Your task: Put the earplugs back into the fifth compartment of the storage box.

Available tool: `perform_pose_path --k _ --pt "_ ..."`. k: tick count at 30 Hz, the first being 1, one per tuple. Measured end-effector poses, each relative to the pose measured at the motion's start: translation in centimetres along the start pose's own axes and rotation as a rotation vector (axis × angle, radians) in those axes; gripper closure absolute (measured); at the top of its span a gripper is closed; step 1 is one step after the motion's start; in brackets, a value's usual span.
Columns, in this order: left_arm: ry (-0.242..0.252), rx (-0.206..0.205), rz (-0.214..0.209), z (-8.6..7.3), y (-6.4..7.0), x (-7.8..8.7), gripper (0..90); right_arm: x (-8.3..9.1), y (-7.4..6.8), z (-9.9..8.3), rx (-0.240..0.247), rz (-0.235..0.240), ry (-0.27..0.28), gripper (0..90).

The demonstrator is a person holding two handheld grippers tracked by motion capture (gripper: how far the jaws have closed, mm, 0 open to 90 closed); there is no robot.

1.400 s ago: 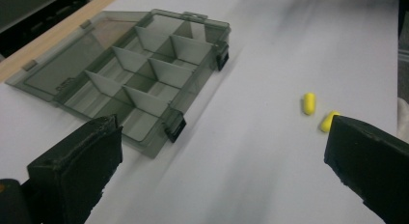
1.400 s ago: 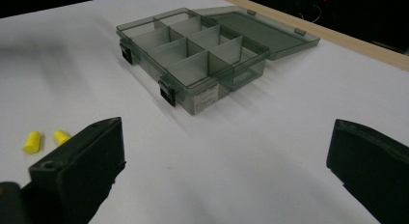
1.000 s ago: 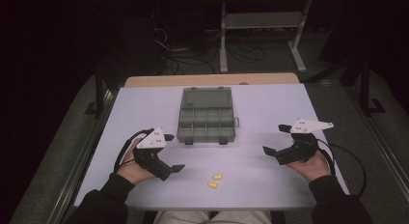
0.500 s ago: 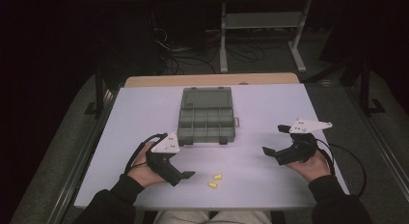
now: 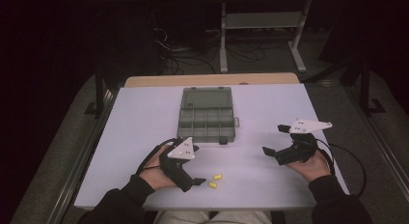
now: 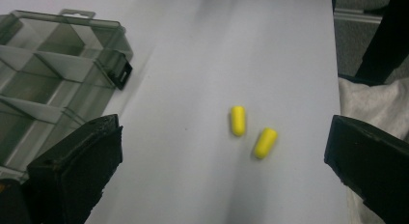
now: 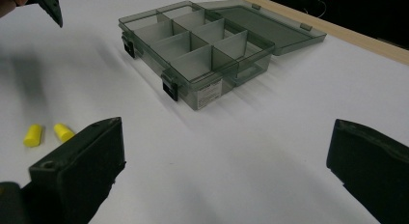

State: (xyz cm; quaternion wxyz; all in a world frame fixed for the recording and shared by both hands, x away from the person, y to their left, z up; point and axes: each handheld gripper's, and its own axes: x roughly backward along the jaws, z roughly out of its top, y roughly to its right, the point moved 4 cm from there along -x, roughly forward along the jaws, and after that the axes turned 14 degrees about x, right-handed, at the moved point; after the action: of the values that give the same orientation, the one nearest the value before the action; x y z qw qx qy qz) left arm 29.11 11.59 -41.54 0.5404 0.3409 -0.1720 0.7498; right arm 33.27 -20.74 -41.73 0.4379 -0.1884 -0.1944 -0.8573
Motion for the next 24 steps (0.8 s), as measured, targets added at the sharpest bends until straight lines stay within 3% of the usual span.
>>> perform_pose_path --k 8,13,24 --pt "-0.055 -0.039 -0.011 -0.6 0.7 -1.4 0.0 0.0 0.0 0.0 0.005 -0.001 0.0 0.0" --pt "-0.058 -0.045 -0.026 -0.7 1.0 -1.9 0.9 -0.2 -0.1 0.0 0.01 0.004 -0.006 0.0" --pt "-0.075 -0.081 -0.076 -0.8 1.5 -2.7 13.9 -0.5 -0.3 0.0 0.022 0.017 -0.017 0.0"
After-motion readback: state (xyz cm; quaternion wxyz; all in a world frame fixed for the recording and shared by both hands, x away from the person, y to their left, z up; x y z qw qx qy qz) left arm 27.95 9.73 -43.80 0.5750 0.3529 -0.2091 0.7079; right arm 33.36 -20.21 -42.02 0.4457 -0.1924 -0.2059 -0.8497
